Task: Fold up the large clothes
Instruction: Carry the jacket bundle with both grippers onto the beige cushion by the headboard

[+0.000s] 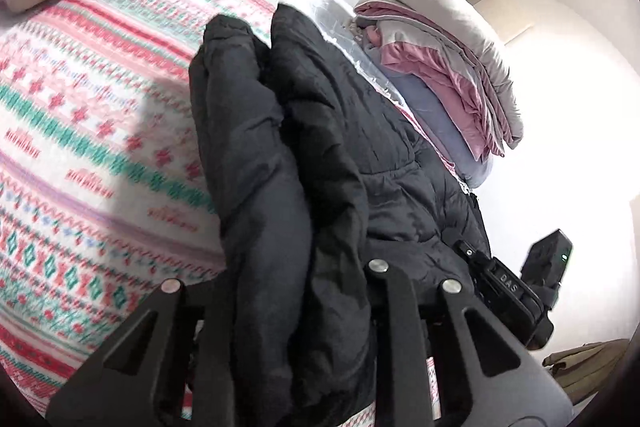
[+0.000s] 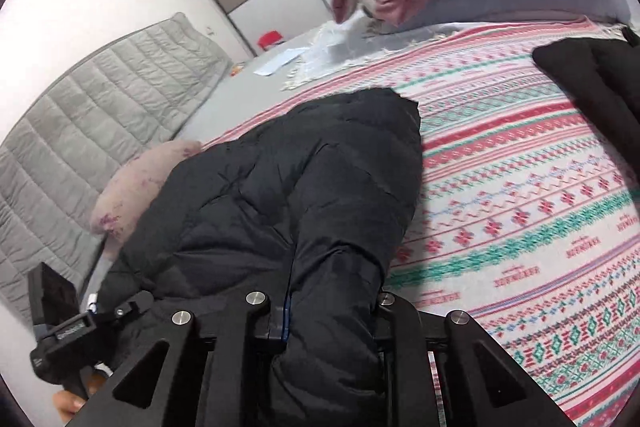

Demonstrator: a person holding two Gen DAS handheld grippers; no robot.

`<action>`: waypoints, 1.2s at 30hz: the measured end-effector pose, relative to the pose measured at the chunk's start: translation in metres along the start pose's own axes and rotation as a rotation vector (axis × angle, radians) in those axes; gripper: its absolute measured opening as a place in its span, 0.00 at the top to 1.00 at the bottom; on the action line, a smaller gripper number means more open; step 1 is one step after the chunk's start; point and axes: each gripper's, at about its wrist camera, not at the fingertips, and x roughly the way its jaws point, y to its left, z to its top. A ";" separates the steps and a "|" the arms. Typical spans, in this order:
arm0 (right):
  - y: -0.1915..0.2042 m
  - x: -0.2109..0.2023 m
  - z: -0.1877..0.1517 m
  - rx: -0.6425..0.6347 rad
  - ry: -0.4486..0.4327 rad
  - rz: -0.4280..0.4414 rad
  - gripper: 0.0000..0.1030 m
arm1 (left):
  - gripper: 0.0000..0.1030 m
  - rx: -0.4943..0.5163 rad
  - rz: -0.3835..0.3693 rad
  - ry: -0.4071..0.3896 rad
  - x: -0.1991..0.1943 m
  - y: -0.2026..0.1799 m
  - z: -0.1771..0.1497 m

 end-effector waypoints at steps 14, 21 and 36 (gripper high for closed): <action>0.011 -0.055 0.038 -0.060 -0.226 -0.101 0.82 | 0.79 0.150 -0.060 -0.033 -0.005 -0.055 0.061; 0.101 -0.033 0.090 -0.153 -0.265 -0.046 0.83 | 0.79 0.176 -0.025 -0.131 -0.078 -0.041 0.160; 0.400 0.058 0.138 -0.303 -0.441 0.359 0.82 | 0.72 0.214 0.367 -0.510 -0.274 0.080 0.327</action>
